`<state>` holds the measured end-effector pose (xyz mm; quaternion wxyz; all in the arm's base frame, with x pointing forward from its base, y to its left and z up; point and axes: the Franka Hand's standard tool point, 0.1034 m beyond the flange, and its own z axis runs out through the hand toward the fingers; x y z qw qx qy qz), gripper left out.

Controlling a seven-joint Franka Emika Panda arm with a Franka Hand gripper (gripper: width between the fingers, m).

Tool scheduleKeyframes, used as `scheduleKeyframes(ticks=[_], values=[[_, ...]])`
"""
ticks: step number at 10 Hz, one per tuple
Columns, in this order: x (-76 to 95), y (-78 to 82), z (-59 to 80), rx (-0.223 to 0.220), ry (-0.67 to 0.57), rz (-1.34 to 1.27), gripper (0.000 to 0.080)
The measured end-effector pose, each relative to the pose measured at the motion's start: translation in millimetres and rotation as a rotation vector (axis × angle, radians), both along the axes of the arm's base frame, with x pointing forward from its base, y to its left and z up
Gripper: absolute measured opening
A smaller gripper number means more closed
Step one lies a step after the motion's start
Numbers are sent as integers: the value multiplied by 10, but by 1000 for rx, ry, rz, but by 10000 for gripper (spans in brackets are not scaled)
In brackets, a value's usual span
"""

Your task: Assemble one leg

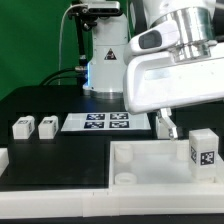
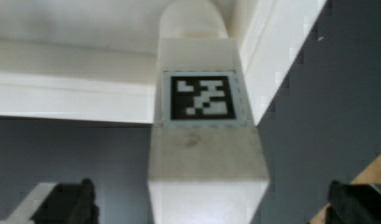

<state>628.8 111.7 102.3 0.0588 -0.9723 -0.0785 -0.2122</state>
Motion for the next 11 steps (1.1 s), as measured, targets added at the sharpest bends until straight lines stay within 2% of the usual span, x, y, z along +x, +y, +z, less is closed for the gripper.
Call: scheduleKeyframes(ticks=[1, 2, 6, 7, 11], values=[[49, -13, 35, 0, -1, -2, 649], [10, -5, -15, -2, 82, 9, 649], [-52, 14, -72, -2, 490, 56, 649], [19, 30, -88, 3, 508, 59, 649], [27, 9, -219, 4, 470, 55, 649]])
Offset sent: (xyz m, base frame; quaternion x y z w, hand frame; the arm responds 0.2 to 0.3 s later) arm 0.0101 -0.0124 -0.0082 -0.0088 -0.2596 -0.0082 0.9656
